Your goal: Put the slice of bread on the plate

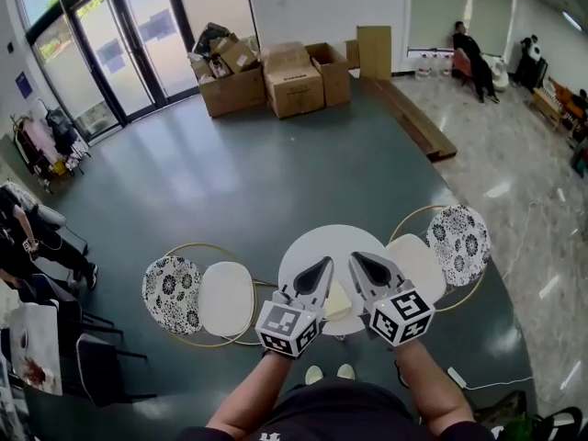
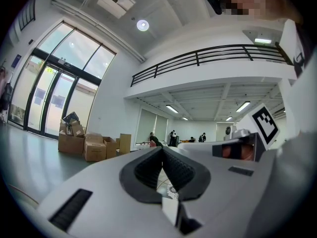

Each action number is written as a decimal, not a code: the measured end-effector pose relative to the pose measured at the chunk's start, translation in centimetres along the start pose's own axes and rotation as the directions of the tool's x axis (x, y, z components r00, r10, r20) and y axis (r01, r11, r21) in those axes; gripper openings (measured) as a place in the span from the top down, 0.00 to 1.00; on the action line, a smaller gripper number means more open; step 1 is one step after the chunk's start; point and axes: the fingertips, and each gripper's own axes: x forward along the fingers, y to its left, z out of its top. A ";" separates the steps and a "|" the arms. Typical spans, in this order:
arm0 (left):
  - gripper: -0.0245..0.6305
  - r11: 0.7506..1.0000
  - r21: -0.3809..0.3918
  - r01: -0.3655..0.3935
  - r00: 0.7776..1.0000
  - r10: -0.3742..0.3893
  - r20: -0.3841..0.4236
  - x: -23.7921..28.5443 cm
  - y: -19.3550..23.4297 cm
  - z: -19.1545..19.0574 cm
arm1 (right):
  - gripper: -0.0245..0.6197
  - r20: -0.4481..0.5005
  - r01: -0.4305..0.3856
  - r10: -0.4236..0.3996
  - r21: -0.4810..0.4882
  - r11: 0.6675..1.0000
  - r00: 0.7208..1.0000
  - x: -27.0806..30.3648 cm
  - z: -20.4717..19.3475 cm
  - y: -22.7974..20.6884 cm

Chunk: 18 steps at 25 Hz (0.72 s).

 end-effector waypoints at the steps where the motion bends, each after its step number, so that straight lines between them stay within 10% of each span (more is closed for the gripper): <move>1: 0.96 1.000 0.001 0.001 1.000 -0.001 0.001 0.0 -0.1 0.1 | 0.95 0.000 0.000 0.000 -0.002 1.000 1.000 -0.1 0.0 0.0; 18: 0.96 1.000 0.029 -0.009 1.000 0.008 0.026 -0.3 -1.5 0.8 | 0.95 0.015 -0.005 0.006 -0.028 1.000 1.000 -1.4 0.8 0.3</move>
